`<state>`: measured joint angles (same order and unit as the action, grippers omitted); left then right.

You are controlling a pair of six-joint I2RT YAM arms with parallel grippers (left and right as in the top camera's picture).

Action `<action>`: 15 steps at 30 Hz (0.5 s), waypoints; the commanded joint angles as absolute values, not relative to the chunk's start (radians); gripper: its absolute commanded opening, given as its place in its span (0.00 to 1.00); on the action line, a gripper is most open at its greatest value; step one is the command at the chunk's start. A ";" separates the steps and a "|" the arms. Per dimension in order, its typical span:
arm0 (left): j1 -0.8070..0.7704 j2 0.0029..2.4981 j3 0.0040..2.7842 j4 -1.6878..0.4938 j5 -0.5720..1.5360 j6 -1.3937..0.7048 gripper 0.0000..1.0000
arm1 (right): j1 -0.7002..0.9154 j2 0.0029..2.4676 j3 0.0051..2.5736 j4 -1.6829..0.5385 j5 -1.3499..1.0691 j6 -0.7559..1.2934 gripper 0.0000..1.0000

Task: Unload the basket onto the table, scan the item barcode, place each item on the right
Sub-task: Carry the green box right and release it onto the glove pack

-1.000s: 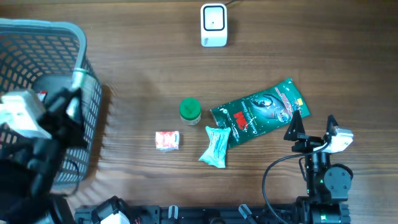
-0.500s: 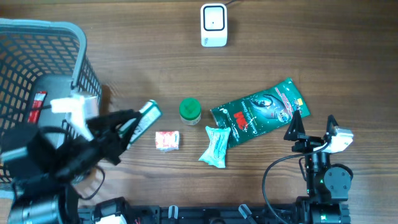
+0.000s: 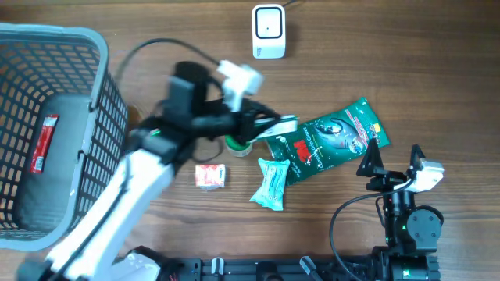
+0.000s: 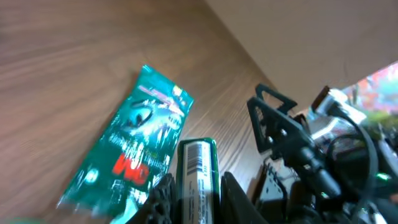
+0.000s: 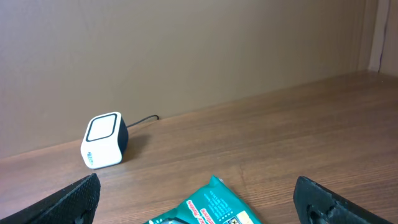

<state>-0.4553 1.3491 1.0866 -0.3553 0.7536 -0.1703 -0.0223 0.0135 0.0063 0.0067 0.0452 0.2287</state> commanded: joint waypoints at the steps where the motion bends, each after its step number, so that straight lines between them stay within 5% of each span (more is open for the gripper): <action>1: -0.567 1.508 1.084 -0.237 0.695 -0.173 0.16 | -0.018 0.007 0.005 0.010 0.036 0.212 1.00; 6: -0.722 1.724 1.084 -0.159 0.318 -0.173 0.16 | -0.018 0.007 0.005 0.010 0.036 0.212 1.00; 11: -0.809 1.799 1.084 -0.115 0.164 -0.172 0.19 | -0.018 0.007 0.005 0.010 0.036 0.212 1.00; 15: -0.828 1.788 1.087 -0.100 0.129 -0.168 0.73 | -0.018 0.007 0.005 0.010 0.036 0.212 1.00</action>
